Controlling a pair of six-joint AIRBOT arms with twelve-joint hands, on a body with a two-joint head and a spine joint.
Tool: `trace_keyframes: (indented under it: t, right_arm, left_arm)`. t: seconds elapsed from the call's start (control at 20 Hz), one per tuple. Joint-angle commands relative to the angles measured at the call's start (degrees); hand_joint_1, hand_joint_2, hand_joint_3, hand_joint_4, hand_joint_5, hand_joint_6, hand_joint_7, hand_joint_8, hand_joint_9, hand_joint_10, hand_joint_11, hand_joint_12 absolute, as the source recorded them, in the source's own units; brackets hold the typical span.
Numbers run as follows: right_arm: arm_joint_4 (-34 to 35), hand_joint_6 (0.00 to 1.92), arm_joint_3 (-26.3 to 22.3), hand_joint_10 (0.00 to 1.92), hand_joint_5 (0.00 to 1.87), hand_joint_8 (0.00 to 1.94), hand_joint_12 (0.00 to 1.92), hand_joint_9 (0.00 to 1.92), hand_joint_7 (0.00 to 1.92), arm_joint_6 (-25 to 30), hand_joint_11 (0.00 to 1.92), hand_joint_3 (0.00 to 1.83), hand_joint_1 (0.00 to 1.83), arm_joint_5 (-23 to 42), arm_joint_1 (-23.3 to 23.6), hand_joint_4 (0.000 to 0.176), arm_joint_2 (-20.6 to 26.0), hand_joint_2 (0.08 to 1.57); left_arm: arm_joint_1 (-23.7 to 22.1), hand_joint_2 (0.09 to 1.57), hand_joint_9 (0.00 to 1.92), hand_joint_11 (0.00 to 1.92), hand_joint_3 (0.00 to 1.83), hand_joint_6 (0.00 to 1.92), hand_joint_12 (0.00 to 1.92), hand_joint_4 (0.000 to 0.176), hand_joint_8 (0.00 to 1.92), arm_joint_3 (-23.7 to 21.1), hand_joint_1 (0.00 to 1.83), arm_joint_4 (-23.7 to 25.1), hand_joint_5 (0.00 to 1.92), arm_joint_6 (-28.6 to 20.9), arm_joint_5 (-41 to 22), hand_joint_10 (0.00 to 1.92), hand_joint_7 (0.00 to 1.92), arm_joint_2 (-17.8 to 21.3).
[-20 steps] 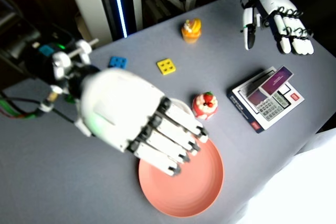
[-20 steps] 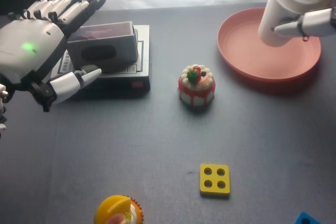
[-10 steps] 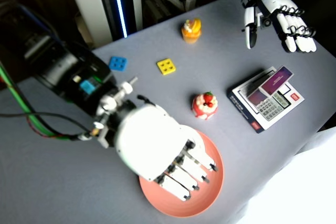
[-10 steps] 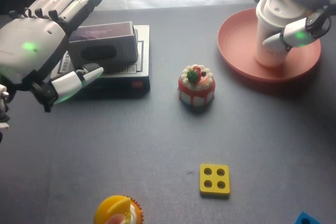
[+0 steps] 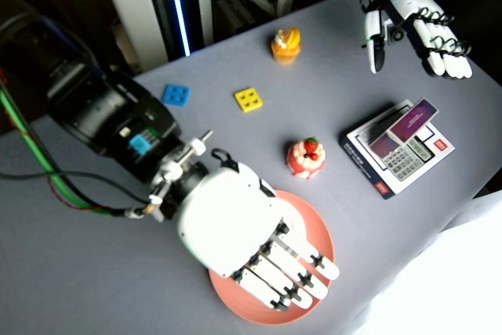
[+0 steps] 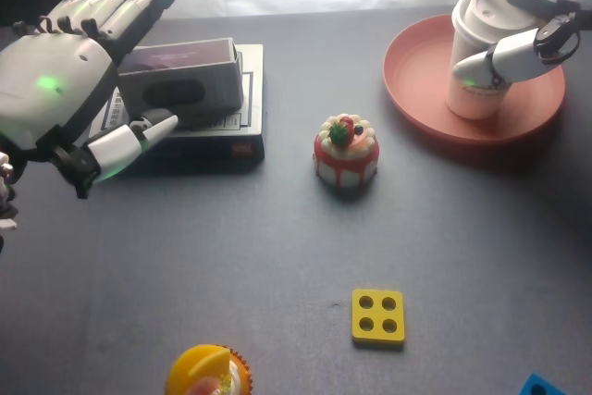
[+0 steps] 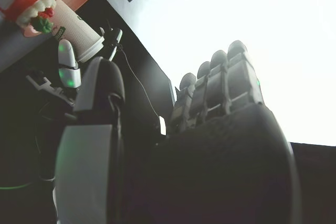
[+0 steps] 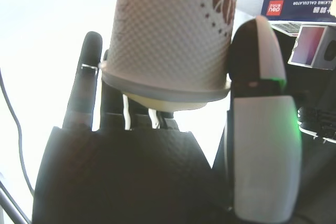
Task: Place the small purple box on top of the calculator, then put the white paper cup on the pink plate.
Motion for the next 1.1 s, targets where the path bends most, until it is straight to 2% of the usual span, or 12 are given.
trace_keyframes:
  t: [0.0,0.05,0.1,0.15,0.2,0.3,0.5,0.6,0.75,0.9,0.95,1.05]
  right_arm:
    - [-0.1,0.0,-0.1,0.0,0.0,0.0,0.39,0.0,0.0,0.1,0.0,0.0,0.79,6.3,0.8,0.101,0.0,0.94]
    - [-0.1,0.0,-0.3,0.0,0.0,0.0,0.11,0.0,0.0,0.0,0.0,0.0,0.77,6.3,0.8,0.101,0.0,0.93]
    - [-0.1,0.0,-0.5,0.0,0.0,0.0,0.02,0.0,0.0,-0.2,0.0,0.0,0.78,6.3,0.8,0.124,0.0,0.9]
    - [-0.1,0.0,-0.6,0.0,0.0,0.0,0.0,0.0,0.0,-0.3,0.0,0.0,0.79,6.3,0.8,0.125,0.0,0.89]
    - [-0.1,0.0,-0.7,0.0,0.0,0.0,0.0,0.0,0.0,-0.3,0.0,0.0,0.78,6.4,0.8,0.118,0.1,0.89]
    - [-0.2,0.0,-1.3,0.0,0.0,0.0,0.0,0.0,0.0,-0.4,0.0,0.0,0.76,7.0,0.8,0.13,0.6,0.92]
    - [-1.1,0.0,-3.7,0.0,0.0,0.0,0.0,0.0,0.0,-0.4,0.0,0.0,0.64,9.0,0.9,0.175,2.0,0.91]
    - [-1.8,0.0,-5.3,0.0,0.0,0.0,0.0,0.0,0.0,-0.4,0.0,0.01,0.6,10.6,0.9,0.152,3.6,0.95]
    - [-3.4,0.0,-8.1,0.0,0.0,0.0,0.0,0.0,0.0,-0.4,0.0,0.0,0.6,13.8,0.9,0.173,6.5,0.9]
    - [-5.9,0.0,-12.9,0.0,0.0,0.0,0.0,0.0,0.0,-0.4,0.0,0.0,0.72,19.2,0.9,0.152,10.4,0.91]
    - [-7.0,0.0,-14.8,0.0,0.0,0.0,0.0,0.0,0.0,-0.4,0.0,0.0,0.73,21.4,0.9,0.156,11.6,0.89]
    - [-9.0,0.0,-18.1,0.0,0.0,0.0,0.0,0.0,0.0,-0.4,0.0,0.0,0.66,25.5,0.9,0.159,13.7,0.87]
  left_arm:
    - [-0.5,1.23,0.0,0.0,0.0,0.0,0.0,0.006,0.0,-0.1,0.96,1.2,0.02,-0.2,-7.6,0.0,0.0,-0.3]
    - [-0.4,1.23,0.0,0.0,0.0,0.0,0.0,0.007,0.0,-0.2,0.97,1.2,0.03,-0.3,-7.6,0.0,0.0,-0.3]
    - [-0.3,1.23,0.0,0.0,0.0,0.0,0.0,0.019,0.0,-0.2,0.96,1.2,0.03,-0.3,-7.6,0.0,0.0,-0.3]
    - [-0.3,1.24,0.0,0.0,0.0,0.01,0.0,0.027,0.0,-0.2,0.96,1.1,0.04,-0.3,-7.6,0.0,0.0,-0.3]
    - [-0.1,1.24,0.0,0.0,0.0,0.01,0.0,0.022,0.0,-0.1,0.95,0.8,0.04,-0.3,-7.6,0.0,0.0,-0.3]
    - [0.3,1.24,0.0,0.0,0.0,0.01,0.0,0.013,0.0,-0.2,0.95,0.3,0.04,-0.3,-7.6,0.0,0.0,-0.3]
    - [0.7,1.22,0.0,0.0,0.0,0.01,0.0,0.012,0.0,-0.3,0.96,0.0,0.05,-0.3,-7.8,0.0,0.0,-0.2]
    - [1.0,1.22,0.0,0.0,0.0,0.01,0.0,0.0,0.0,-0.4,0.97,-0.1,0.05,-0.3,-7.9,0.0,0.0,-0.1]
    - [1.4,1.23,0.0,0.0,0.0,0.0,0.0,0.0,0.0,-0.7,0.98,-0.2,0.05,-0.3,-8.3,0.0,0.0,0.0]
    - [1.9,1.23,0.0,0.0,0.0,0.0,0.0,0.0,0.0,-1.2,0.95,-0.3,0.05,-0.3,-9.2,0.0,0.0,0.4]
    - [2.2,1.23,0.0,0.0,0.0,0.0,0.0,0.0,0.0,-1.3,0.95,-0.4,0.05,-0.3,-9.7,0.0,0.0,0.5]
    - [2.8,1.23,0.0,0.0,0.0,0.0,0.0,0.023,0.0,-1.7,0.97,-0.7,0.04,-0.3,-10.6,0.0,0.0,0.7]
